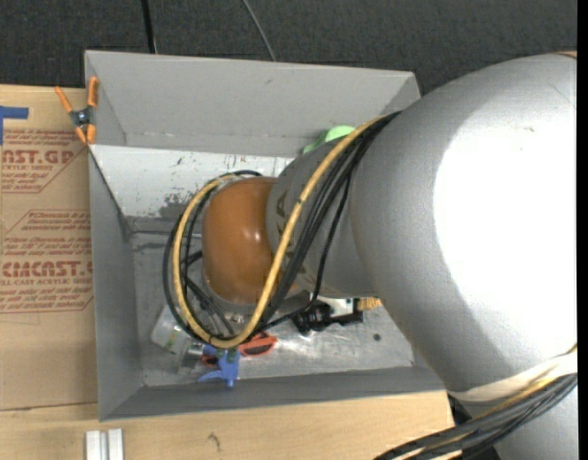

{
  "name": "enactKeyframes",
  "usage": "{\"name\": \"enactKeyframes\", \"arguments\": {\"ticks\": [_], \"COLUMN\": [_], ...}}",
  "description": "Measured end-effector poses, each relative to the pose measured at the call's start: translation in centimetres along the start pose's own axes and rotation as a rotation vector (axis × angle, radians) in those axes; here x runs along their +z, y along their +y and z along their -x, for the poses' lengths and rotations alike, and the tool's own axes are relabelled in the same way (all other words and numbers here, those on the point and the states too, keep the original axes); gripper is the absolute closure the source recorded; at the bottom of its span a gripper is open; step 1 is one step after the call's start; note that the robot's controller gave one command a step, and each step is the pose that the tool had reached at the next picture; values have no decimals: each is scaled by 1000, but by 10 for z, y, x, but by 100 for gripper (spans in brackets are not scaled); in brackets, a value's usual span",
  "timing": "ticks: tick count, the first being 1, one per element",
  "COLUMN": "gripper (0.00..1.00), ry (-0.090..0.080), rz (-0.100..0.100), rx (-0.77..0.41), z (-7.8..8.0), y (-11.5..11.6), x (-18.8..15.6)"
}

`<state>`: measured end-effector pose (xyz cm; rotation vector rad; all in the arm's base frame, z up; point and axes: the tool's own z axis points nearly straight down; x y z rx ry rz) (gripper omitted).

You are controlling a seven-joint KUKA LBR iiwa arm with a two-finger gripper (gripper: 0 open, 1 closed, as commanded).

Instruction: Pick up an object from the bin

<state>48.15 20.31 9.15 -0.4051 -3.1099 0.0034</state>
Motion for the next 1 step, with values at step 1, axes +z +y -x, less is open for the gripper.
{"name": "enactKeyframes", "arguments": {"ticks": [1], "gripper": [100], "ry": [1], "rz": [-1], "rx": [0], "z": [-1], "y": [0], "x": [-22]}}
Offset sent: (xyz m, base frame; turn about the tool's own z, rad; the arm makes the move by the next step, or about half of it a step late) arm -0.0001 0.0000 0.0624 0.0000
